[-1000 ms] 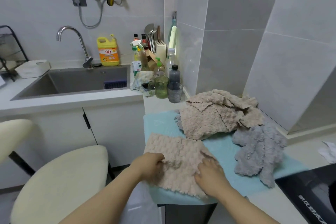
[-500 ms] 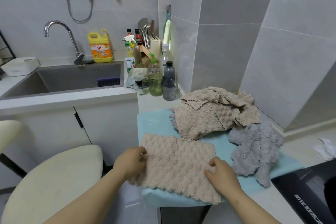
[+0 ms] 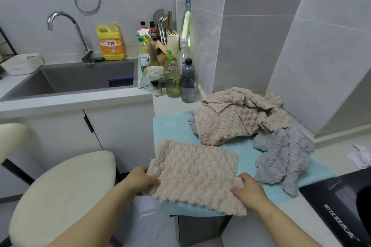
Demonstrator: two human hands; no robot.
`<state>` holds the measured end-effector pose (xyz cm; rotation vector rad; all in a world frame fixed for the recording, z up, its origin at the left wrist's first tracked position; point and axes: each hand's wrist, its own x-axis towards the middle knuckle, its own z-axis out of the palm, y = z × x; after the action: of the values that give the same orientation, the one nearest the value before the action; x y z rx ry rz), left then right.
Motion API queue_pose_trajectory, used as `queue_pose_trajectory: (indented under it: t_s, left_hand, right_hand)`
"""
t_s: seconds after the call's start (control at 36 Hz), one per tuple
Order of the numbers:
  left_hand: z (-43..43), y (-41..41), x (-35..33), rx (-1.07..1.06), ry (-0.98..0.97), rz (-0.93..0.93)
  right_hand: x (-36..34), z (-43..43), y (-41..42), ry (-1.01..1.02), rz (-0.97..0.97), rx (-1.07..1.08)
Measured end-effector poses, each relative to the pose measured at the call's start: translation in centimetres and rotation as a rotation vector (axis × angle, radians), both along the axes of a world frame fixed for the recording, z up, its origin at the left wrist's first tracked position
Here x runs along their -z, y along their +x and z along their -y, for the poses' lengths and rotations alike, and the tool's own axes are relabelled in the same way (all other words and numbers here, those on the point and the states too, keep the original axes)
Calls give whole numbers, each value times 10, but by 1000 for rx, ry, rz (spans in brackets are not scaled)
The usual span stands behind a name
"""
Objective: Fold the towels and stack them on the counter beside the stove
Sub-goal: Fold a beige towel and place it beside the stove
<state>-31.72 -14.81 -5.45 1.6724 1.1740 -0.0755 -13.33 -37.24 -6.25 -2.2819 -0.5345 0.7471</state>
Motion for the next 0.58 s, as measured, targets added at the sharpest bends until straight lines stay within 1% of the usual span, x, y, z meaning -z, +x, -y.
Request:
queue_pose_trajectory:
  t_s: [0.14,0.25,0.36,0.44,0.47,0.53,0.58]
  left_hand:
    - [0,-7,2,110,19,-2]
    - [3,-4,-1,80,224,15]
    - [3,-2,-5,77,379,26]
    - [3,0,-5,84,395,59]
    - [3,1,-6,85,385,74]
    - [3,4,-6,73,353,97]
    - [3,8,-6,53,320,101]
  right_hand:
    - [-9,9,8,-57,-47,-53]
    - [-15,11,12,-82,25,-41]
    - [-18,8,8,29,71,24]
    - [-21,6,5,134,146,40]
    - [-23,5,4,157,144,35]
    - [-23,3,5,197,69,42]
    - [-20,1,6,240,-62,101]
